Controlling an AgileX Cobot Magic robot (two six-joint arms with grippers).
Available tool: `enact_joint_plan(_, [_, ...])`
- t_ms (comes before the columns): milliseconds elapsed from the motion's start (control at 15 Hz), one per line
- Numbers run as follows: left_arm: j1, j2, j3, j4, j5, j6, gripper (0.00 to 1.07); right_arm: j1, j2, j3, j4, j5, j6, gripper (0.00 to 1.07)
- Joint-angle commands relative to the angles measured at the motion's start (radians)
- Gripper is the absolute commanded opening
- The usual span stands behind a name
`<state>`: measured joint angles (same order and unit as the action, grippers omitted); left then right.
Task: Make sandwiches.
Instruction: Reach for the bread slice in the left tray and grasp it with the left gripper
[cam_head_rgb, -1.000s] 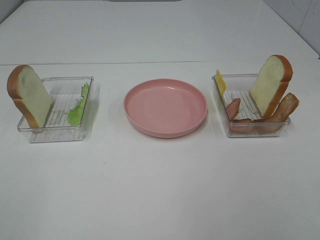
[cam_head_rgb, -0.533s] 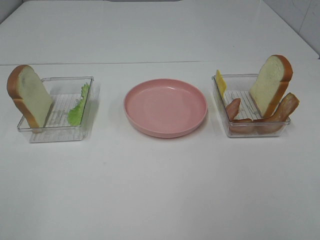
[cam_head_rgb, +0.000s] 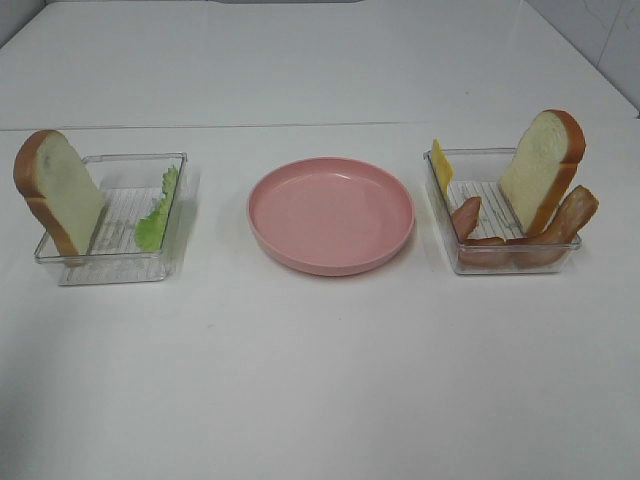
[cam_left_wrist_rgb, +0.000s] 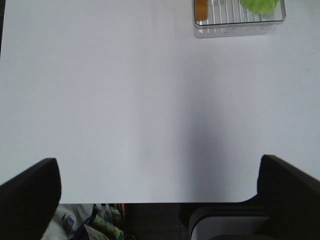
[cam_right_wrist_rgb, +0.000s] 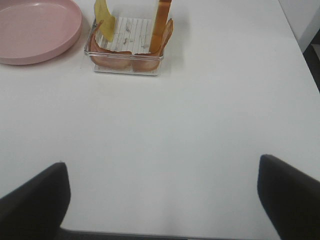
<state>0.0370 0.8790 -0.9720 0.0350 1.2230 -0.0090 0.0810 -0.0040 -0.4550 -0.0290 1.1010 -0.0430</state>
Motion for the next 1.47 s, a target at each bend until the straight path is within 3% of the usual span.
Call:
enact_joint_plan(67, [0.0, 0.22, -0.129, 0.0, 0.058, -0.01, 1.01, -0.004, -0.03, 0.003, -0.004, -0.002, -0.006, 0.99])
enact_joint_plan(133, [0.0, 0.462, -0.294, 0.0, 0.092, 0.009, 1.01, -0.004, -0.03, 0.003, -0.004, -0.002, -0.006, 0.99])
enact_joint_plan(400, [0.0, 0.755, -0.561, -0.001, 0.092, -0.002, 1.01, -0.004, -0.03, 0.003, -0.004, -0.002, -0.006, 0.99])
enact_joint_plan(467, [0.0, 0.905, -0.711, -0.022, 0.092, -0.006, 1.01, -0.004, -0.03, 0.003, -0.004, -0.002, -0.006, 0.99])
enact_joint_plan(667, [-0.005, 1.094, -0.851, -0.098, 0.092, -0.001, 1.01, -0.004, -0.03, 0.003, -0.004, -0.002, -0.006, 0.99])
enact_joint_plan(1000, [-0.076, 1.271, -0.903, -0.095, 0.049, 0.002, 1.01, -0.004, -0.03, 0.003, -0.004, -0.002, -0.006, 0.99])
enact_joint_plan(1467, [-0.093, 1.349, -0.907, -0.091, 0.042, 0.002, 0.99, -0.004, -0.03, 0.003, -0.004, -0.002, -0.006, 0.99])
